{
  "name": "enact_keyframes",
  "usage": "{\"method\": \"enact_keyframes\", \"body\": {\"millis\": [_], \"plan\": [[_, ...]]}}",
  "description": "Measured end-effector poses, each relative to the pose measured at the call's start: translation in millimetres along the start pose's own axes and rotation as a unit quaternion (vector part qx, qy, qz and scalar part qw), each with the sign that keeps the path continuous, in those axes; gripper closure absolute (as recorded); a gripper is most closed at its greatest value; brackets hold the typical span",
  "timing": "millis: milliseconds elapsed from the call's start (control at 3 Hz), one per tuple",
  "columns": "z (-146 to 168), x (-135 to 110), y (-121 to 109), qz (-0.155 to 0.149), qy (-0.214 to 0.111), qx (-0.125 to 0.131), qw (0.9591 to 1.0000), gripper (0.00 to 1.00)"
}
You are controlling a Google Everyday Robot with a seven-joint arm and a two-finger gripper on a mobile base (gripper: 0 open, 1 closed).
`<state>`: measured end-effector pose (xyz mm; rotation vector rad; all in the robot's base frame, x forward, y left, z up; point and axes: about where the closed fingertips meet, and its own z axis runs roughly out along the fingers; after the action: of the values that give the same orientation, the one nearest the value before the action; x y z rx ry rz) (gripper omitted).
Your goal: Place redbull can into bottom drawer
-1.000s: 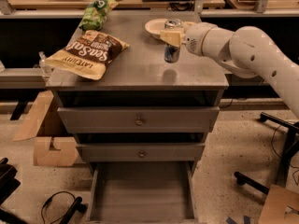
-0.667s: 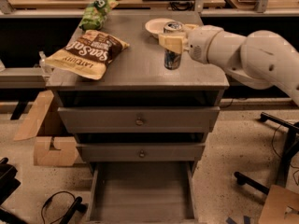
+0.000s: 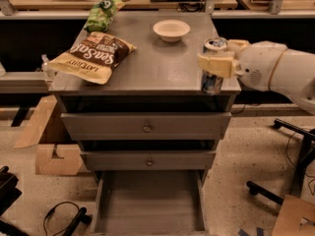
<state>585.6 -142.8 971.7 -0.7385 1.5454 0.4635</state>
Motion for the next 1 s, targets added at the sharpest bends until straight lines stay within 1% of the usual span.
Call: {"method": "enact_keyframes", "body": {"millis": [333,667,1000], "plan": [[-43,25,7,0.014,-0.005,-0.049,0.9987,1.00],[-45,35,28,0.016,-0.001,-0.093,0.9956,1.00],[-39,41,30,0.016,-0.002,-0.097,0.9951,1.00]]}}
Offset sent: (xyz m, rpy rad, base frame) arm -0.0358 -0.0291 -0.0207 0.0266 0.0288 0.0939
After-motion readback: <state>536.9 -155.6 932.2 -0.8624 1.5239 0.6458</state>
